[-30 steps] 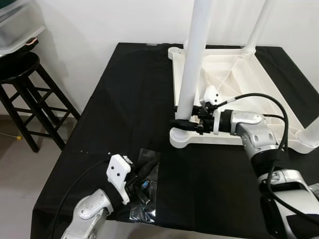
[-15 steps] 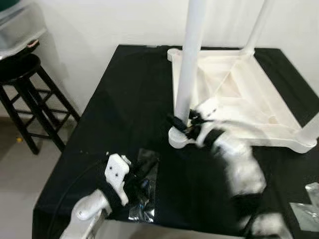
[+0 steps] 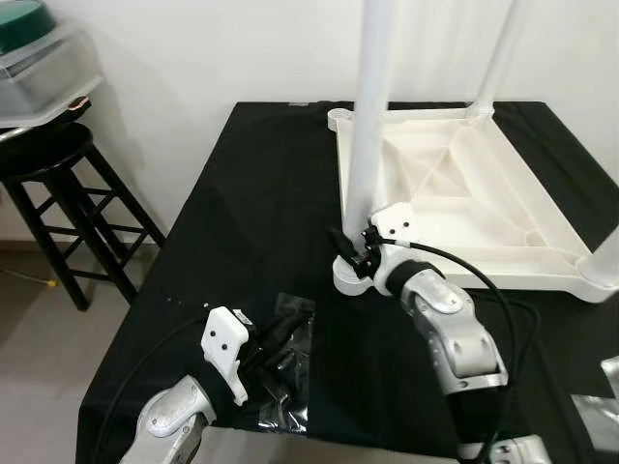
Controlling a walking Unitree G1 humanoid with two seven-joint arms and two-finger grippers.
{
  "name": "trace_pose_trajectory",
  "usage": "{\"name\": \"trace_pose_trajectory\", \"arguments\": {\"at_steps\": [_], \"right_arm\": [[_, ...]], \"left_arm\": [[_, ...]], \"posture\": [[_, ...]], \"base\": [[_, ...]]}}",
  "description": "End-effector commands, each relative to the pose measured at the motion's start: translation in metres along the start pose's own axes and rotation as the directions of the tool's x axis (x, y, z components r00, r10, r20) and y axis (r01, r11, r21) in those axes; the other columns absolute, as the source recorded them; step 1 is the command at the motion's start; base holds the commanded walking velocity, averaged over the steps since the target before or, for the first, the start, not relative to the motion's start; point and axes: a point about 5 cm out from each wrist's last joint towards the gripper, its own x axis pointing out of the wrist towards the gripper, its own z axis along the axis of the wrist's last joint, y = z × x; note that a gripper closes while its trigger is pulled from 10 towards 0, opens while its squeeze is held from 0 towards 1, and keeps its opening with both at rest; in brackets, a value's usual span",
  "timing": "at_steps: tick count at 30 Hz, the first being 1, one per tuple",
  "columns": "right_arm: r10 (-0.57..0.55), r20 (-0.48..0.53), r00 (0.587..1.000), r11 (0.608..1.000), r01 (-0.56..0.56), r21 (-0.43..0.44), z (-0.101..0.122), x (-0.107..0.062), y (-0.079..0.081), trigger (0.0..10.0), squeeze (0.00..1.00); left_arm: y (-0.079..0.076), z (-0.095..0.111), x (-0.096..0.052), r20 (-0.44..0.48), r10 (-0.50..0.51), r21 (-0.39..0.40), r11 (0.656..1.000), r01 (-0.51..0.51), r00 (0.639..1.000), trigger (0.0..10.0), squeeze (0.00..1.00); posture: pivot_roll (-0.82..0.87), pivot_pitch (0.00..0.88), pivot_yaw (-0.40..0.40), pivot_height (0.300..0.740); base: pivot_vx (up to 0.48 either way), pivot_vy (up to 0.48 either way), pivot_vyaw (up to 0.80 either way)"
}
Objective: Building children table
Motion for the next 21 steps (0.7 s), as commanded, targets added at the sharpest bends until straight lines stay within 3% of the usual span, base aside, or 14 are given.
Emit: {"name": "trace_pose_trajectory", "arguments": {"at_steps": [1, 3, 4, 5, 7, 8, 9, 11, 15, 16, 18, 19, 21], "right_arm": [[0.061, 0.005, 0.998, 0.998, -0.061, -0.005, 0.004, 0.001, 0.0, 10.0, 1.0], [0.123, 0.031, 0.992, 0.992, -0.122, -0.032, 0.011, 0.002, 0.0, 10.0, 1.0], [0.191, 0.062, 0.98, 0.981, -0.187, -0.059, 0.019, 0.004, -0.002, 10.0, 0.19], [0.269, 0.08, 0.96, 0.961, -0.262, -0.088, 0.027, 0.005, -0.005, 10.0, 0.0], [0.269, 0.08, 0.96, 0.961, -0.262, -0.088, 0.027, 0.005, -0.005, 10.0, 0.0], [0.329, 0.088, 0.94, 0.941, -0.318, -0.118, 0.034, 0.007, -0.008, 10.0, 0.0], [0.445, 0.086, 0.891, 0.89, -0.429, -0.156, 0.042, 0.01, -0.011, 10.0, 0.0], [0.445, 0.086, 0.891, 0.89, -0.429, -0.156, 0.042, 0.01, -0.011, 10.0, 0.0], [0.556, 0.057, 0.83, 0.827, -0.544, -0.145, 0.05, 0.018, -0.019, 10.0, 0.0], [0.576, 0.055, 0.816, 0.814, -0.565, -0.138, 0.051, 0.019, -0.02, 7.9, 0.0], [0.587, 0.056, 0.807, 0.806, -0.577, -0.135, 0.051, 0.02, -0.02, 7.9, 0.0], [0.608, 0.059, 0.792, 0.791, -0.599, -0.124, 0.051, 0.02, -0.02, 0.0, 0.0], [0.608, 0.059, 0.792, 0.791, -0.599, -0.124, 0.051, 0.02, -0.02, 0.0, 0.0]], "left_arm": [[0.001, 0.0, -0.001, -0.011, -0.008, 0.005, 1.0, 0.008, 1.0, 10.0, 0.0], [0.0, 0.0, -0.001, -0.011, -0.01, 0.004, 1.0, 0.01, 1.0, 10.0, 0.0], [0.0, 0.0, 0.0, -0.011, -0.011, 0.004, 1.0, 0.011, 1.0, 10.0, 0.0], [0.0, -0.001, 0.0, -0.011, -0.011, 0.004, 1.0, 0.011, 1.0, 10.0, 0.0], [0.0, -0.001, 0.0, -0.011, -0.011, 0.004, 1.0, 0.011, 1.0, 10.0, 0.0], [0.0, -0.001, 0.001, -0.011, -0.01, 0.004, 1.0, 0.01, 1.0, 10.0, 0.0], [0.0, -0.001, 0.001, -0.011, -0.008, 0.005, 1.0, 0.008, 1.0, 10.0, 0.0], [0.0, -0.001, 0.001, -0.011, -0.008, 0.005, 1.0, 0.008, 1.0, 10.0, 0.0], [0.0, -0.002, 0.001, -0.013, -0.006, 0.005, 1.0, 0.006, 1.0, 10.0, 0.0], [0.0, -0.002, 0.001, -0.014, -0.005, 0.006, 1.0, 0.005, 1.0, 10.0, 0.0], [0.0, -0.002, 0.001, -0.015, -0.005, 0.006, 1.0, 0.005, 1.0, 10.0, 0.0], [0.0, -0.003, 0.001, -0.016, -0.005, 0.007, 1.0, 0.005, 1.0, 10.0, 0.0], [0.0, -0.003, 0.001, -0.016, -0.005, 0.007, 1.0, 0.005, 1.0, 10.0, 0.0]], "posture": [[0.01, 0.133, 0.022, 0.74], [0.01, 0.132, 0.023, 0.74], [0.01, 0.13, 0.02, 0.74], [0.01, 0.128, 0.018, 0.74], [0.01, 0.128, 0.018, 0.74], [0.01, 0.128, 0.018, 0.74], [0.02, 0.125, 0.016, 0.74], [0.02, 0.125, 0.016, 0.74], [0.02, 0.117, 0.014, 0.74], [0.03, 0.113, 0.015, 0.74], [0.03, 0.113, 0.015, 0.74], [0.03, 0.111, 0.016, 0.74], [0.03, 0.111, 0.016, 0.74]], "base": [[0.0, 0.0, 0.0], [0.0, 0.0, 0.0], [0.0, 0.0, 0.0], [0.0, 0.0, 0.0], [0.0, 0.0, 0.0], [0.0, 0.0, 0.0], [0.0, 0.0, 0.0], [0.0, 0.0, 0.0], [0.0, 0.0, 0.0], [0.0, 0.0, 0.0], [0.0, 0.0, 0.0], [0.0, 0.0, 0.0], [0.0, 0.0, 0.0]]}}
